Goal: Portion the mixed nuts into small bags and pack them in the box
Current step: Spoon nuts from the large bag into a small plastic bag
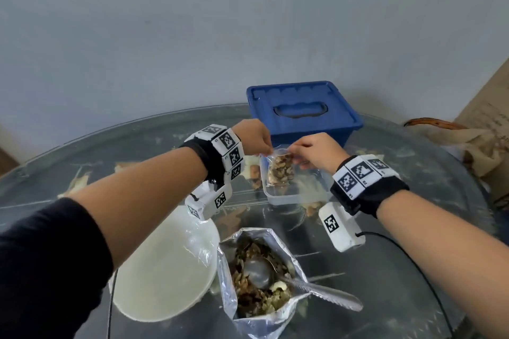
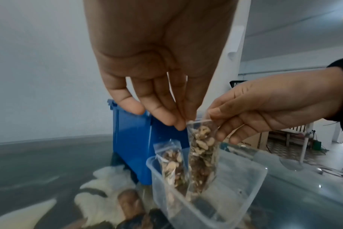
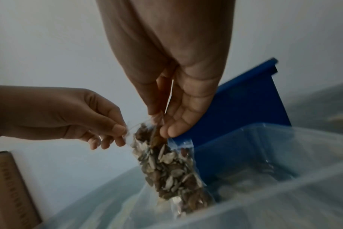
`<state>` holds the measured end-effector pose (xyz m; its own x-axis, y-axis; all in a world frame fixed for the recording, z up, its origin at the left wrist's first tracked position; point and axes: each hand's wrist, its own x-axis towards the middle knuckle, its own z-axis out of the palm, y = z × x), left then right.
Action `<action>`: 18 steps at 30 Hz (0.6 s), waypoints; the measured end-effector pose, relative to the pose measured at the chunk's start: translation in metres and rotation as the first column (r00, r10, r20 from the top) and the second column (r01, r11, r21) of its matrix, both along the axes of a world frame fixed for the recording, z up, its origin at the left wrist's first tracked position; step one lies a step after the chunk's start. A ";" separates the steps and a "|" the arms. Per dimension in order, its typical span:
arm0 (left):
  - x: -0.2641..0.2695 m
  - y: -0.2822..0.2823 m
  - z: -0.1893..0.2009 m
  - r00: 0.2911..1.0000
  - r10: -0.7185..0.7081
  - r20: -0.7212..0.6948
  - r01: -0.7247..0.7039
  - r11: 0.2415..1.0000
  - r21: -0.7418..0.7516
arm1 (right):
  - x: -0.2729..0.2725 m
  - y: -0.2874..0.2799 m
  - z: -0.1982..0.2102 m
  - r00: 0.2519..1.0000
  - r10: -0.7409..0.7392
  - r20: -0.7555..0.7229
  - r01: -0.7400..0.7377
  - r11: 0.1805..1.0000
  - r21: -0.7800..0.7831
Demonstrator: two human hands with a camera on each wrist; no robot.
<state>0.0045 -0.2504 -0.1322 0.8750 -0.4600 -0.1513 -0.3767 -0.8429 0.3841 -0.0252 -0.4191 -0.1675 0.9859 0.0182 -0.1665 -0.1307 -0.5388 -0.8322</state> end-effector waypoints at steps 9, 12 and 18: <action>0.023 0.002 -0.050 0.997 0.031 -0.076 -0.028 0.999 0.040 | 0.023 0.011 -0.064 0.991 -0.090 -0.097 0.100 0.990 0.103; 0.025 0.005 -0.054 0.994 0.054 -0.095 -0.055 0.998 -0.009 | 0.024 0.013 -0.068 0.988 -0.128 -0.080 0.137 0.983 0.119; 0.019 0.011 -0.048 0.990 0.084 -0.117 -0.084 0.996 0.004 | 0.014 0.010 -0.060 0.988 -0.153 -0.018 0.154 0.987 0.054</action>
<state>0.0234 -0.2395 -0.1802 0.8869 -0.3855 -0.2547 -0.2568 -0.8695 0.4219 -0.0112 -0.4087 -0.2274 0.9753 -0.1233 -0.1832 -0.2198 -0.4645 -0.8578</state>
